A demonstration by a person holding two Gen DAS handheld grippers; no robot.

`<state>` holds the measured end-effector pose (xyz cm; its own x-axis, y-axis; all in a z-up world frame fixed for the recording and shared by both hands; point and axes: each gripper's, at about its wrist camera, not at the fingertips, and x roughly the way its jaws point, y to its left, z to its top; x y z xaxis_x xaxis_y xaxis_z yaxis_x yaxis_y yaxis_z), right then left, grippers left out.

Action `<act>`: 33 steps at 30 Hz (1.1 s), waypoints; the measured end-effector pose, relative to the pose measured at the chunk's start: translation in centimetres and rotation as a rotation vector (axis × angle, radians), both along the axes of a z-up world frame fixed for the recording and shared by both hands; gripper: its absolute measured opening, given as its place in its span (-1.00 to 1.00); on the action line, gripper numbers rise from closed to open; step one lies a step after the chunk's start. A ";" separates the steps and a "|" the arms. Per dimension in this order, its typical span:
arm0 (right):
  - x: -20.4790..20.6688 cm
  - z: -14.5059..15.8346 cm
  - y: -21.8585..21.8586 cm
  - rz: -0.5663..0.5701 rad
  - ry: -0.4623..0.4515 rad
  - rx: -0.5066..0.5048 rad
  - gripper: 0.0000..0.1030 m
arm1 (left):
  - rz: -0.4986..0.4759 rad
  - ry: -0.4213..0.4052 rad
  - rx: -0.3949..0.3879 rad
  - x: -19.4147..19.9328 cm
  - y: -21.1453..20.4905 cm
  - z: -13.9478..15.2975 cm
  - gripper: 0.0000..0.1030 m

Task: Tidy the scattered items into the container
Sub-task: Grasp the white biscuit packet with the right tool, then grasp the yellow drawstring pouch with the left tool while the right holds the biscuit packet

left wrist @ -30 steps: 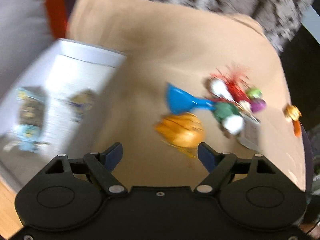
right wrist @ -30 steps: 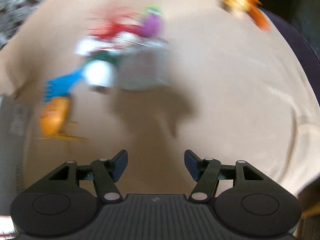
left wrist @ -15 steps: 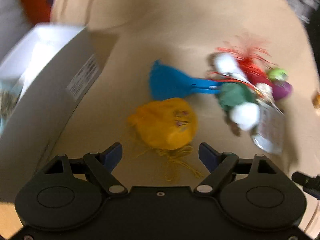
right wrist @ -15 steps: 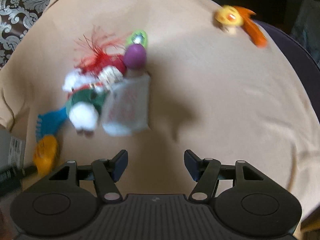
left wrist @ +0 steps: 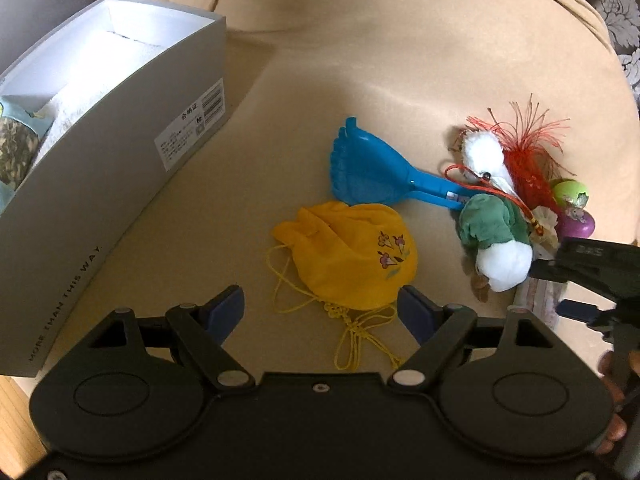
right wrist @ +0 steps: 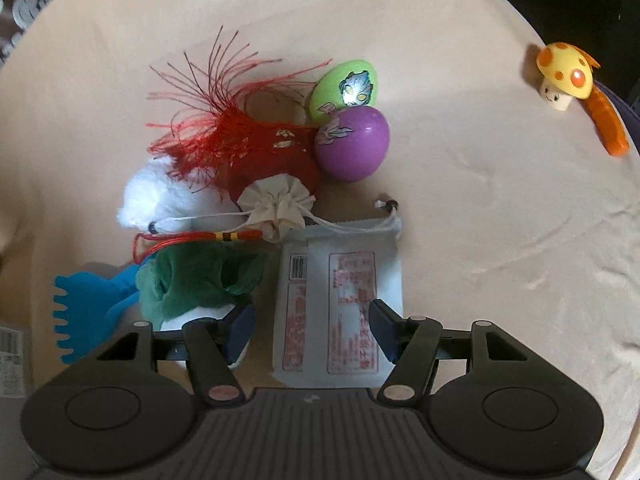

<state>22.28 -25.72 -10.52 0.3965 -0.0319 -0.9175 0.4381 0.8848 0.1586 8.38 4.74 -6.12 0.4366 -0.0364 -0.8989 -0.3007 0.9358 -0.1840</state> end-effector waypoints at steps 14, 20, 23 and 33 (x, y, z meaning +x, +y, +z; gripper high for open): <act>0.9 -2.4 -0.7 -0.041 0.061 -0.068 0.44 | -0.004 0.011 -0.018 0.5 0.2 -0.6 0.55; -4.4 -2.3 0.4 0.045 0.105 -0.038 0.45 | 0.044 0.025 -0.041 1.2 1.7 -1.1 0.55; -8.4 -2.2 1.0 0.063 0.119 -0.002 0.45 | 0.091 0.033 -0.064 1.3 3.1 -1.3 0.55; -16.8 -2.2 1.4 -0.002 0.053 0.087 0.46 | 0.020 -0.022 0.020 2.5 1.0 -1.5 0.57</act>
